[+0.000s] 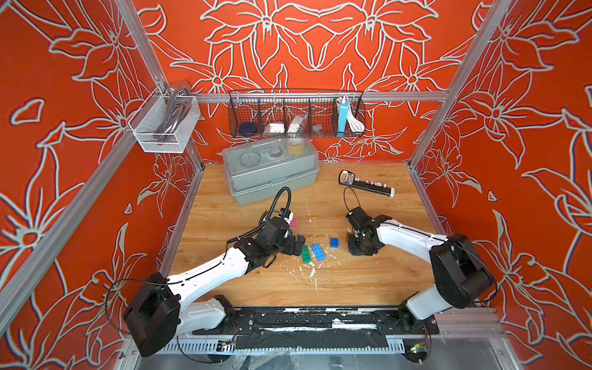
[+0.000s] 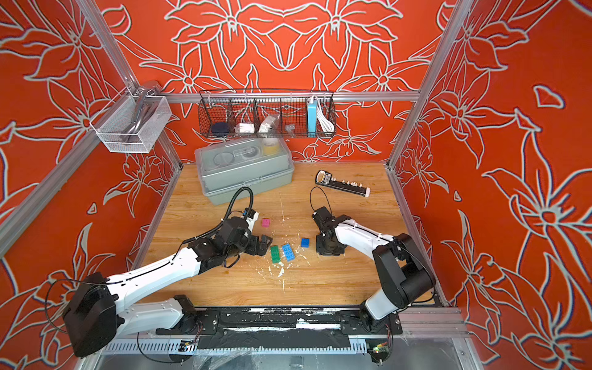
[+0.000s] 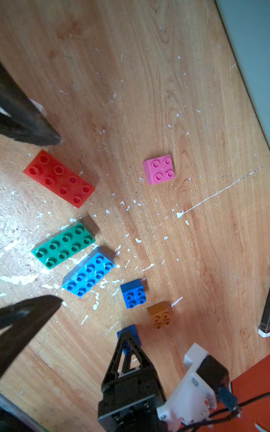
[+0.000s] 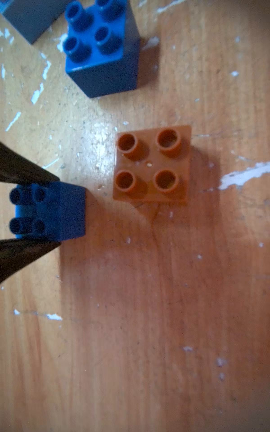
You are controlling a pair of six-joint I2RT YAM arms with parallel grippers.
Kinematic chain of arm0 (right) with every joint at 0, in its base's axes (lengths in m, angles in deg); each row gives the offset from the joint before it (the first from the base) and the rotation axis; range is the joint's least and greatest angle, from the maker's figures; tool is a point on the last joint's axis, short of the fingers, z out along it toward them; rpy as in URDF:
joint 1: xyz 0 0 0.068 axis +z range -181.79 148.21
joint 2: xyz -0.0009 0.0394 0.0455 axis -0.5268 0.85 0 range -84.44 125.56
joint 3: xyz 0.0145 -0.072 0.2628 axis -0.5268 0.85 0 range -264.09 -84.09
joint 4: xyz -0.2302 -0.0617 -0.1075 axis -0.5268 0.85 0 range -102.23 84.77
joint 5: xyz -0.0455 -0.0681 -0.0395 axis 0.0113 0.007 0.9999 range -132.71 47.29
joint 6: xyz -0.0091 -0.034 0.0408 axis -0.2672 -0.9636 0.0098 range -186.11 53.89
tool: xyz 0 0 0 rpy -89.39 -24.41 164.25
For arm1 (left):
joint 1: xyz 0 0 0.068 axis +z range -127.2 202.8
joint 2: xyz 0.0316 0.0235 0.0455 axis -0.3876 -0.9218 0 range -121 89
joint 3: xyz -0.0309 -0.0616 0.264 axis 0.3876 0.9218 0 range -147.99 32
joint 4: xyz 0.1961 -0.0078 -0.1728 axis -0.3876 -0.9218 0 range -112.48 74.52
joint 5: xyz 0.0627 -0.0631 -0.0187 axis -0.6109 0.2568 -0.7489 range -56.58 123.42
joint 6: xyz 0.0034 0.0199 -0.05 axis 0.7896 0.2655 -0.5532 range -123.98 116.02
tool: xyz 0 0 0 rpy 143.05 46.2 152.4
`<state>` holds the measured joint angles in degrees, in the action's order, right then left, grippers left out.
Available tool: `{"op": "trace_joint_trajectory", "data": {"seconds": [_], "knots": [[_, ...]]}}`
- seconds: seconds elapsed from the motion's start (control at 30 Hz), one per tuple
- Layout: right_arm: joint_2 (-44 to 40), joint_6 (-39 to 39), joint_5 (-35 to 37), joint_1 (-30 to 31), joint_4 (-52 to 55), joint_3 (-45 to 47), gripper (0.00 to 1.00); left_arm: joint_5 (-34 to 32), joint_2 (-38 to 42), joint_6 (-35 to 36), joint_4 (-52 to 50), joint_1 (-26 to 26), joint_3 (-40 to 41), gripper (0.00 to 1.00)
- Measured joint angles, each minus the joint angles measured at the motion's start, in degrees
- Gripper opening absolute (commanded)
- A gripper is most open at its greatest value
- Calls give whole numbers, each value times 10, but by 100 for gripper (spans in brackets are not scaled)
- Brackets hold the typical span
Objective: Assemble a spoon with lego
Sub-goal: Pick up the lego brick from the center of the board, then assemble the lego brick with the lego brick.
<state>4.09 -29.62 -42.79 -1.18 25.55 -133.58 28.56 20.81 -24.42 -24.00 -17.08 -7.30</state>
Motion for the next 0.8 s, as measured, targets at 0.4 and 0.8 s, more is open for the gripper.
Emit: {"op": "trace_joint_trajectory", "data": {"seconds": [0.4, 0.8], "knots": [[-27, -2, 10, 2, 34, -47, 13, 12, -7, 9, 7, -3, 0, 98], [33, -11, 28, 2, 42, -135, 13, 75, -14, 48, 53, -21, 31, 98]]}}
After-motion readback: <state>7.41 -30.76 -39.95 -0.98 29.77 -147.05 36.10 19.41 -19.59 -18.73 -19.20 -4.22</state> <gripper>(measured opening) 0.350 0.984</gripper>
